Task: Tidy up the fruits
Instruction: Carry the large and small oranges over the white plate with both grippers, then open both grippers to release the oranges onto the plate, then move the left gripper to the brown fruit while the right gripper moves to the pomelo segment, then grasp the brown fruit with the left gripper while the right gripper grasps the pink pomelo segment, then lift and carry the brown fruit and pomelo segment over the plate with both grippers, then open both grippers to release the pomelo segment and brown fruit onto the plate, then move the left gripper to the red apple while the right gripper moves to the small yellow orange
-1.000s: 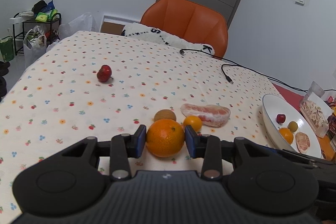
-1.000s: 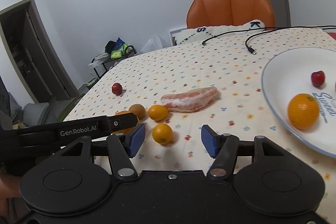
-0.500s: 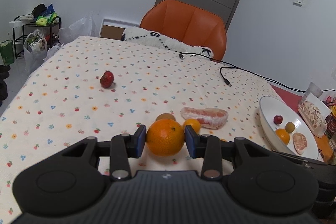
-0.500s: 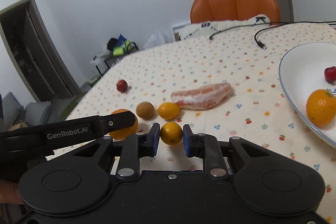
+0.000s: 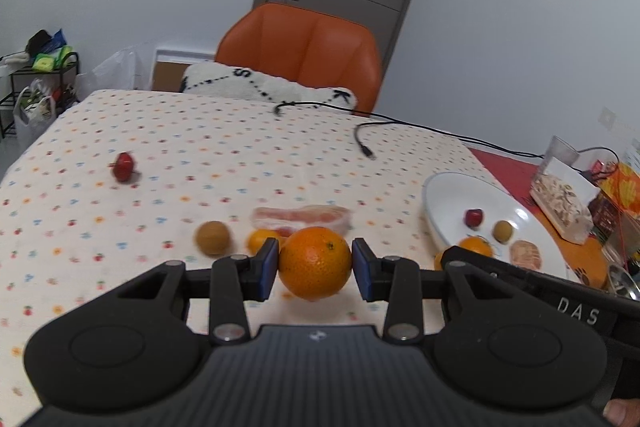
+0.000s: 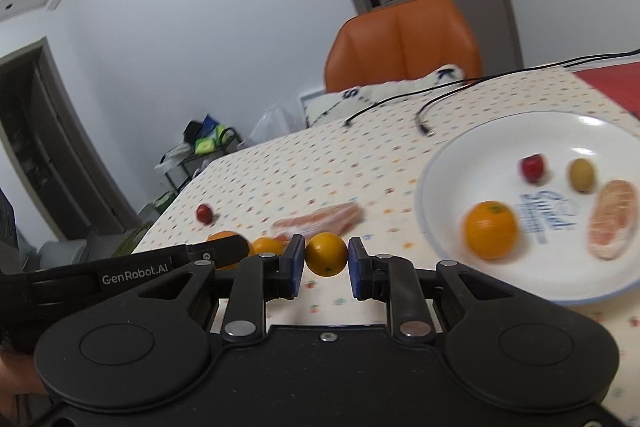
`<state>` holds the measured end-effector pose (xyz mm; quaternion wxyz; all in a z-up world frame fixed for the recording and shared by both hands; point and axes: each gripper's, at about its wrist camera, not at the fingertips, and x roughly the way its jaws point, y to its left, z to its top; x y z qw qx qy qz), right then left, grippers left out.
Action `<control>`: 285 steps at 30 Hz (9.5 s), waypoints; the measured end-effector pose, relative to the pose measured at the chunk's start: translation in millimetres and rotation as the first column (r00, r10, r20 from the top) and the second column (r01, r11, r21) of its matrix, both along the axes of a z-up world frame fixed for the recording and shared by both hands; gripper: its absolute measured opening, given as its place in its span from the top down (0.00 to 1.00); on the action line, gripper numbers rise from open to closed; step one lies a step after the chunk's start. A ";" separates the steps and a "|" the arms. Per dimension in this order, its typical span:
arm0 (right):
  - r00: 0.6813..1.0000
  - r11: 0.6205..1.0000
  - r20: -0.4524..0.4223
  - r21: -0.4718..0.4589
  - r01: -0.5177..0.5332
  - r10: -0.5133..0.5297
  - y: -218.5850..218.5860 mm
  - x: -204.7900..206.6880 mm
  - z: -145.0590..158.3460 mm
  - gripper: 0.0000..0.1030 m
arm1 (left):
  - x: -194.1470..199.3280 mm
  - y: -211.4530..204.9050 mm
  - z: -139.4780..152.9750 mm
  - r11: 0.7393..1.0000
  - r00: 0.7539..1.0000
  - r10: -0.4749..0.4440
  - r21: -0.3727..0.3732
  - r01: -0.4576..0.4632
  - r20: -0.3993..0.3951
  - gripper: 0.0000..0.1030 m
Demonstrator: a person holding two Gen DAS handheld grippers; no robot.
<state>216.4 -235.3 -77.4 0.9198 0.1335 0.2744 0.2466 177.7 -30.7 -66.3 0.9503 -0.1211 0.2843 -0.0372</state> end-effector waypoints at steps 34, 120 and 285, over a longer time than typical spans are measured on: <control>0.976 0.975 0.006 0.029 0.219 -0.220 -113.3 -16.4 -8.5 0.72 | 26.6 -106.2 8.8 0.982 0.982 -0.187 0.013 0.187 0.034 0.63; 0.999 0.998 0.001 -0.043 -0.054 0.054 20.1 10.9 7.2 0.40 | 18.0 54.7 -20.8 0.990 0.990 0.141 0.030 -0.140 -0.020 0.53; 0.976 0.975 0.016 -0.030 0.219 -0.219 -93.0 6.2 1.3 0.14 | 41.4 -49.9 17.2 0.993 0.998 0.028 0.111 -0.033 0.052 0.24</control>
